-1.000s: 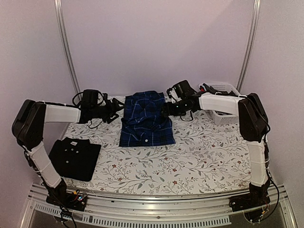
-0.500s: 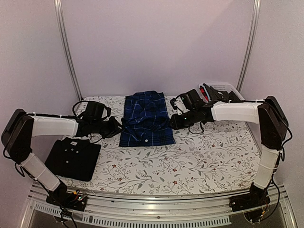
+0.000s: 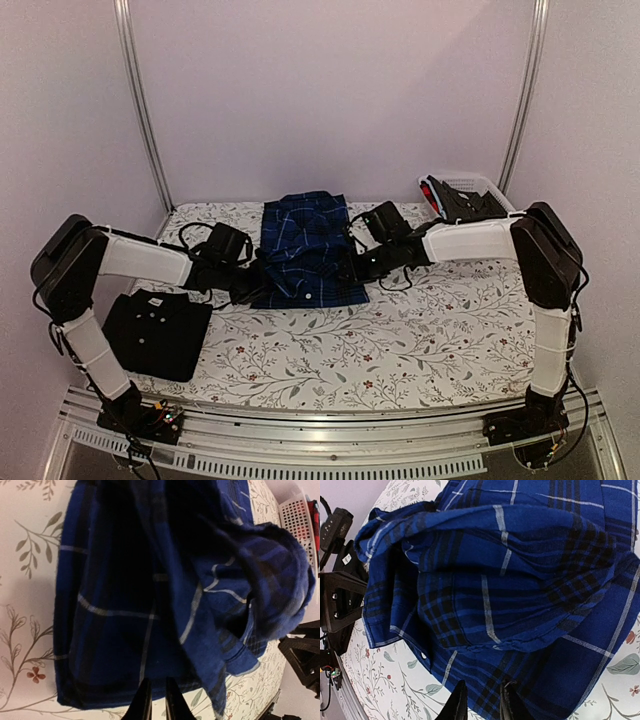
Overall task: Fold and stack the long sleeve shirts
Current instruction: Adjust the 2/3-rectangle-folded shirt at the center of the board.
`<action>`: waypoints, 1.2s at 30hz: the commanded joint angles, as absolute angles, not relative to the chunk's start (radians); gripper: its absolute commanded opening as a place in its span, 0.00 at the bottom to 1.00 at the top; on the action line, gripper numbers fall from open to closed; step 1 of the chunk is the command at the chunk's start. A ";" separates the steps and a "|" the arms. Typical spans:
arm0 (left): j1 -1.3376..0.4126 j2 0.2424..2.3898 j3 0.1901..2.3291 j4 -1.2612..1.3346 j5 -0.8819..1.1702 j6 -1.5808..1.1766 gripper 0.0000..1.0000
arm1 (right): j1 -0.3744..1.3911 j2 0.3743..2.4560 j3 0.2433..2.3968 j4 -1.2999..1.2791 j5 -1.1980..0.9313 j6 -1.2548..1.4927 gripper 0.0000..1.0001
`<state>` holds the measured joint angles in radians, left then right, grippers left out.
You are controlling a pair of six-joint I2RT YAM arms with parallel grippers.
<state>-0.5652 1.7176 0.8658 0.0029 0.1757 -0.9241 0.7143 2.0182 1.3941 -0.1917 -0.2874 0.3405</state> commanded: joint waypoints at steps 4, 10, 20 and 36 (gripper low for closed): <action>-0.580 1.813 0.995 0.061 0.222 -0.904 0.12 | 0.713 2.038 1.399 -0.188 -0.281 0.358 0.27; -0.568 1.901 1.107 0.080 0.236 -0.887 0.13 | 0.713 2.040 1.385 -0.172 -0.259 0.358 0.36; -0.505 2.011 1.236 0.118 0.228 -0.875 0.14 | 0.692 2.207 1.611 -0.165 -0.264 0.347 0.43; -0.459 2.048 1.263 0.212 0.284 -0.867 0.24 | 0.641 2.386 1.949 -0.269 -0.237 0.281 0.60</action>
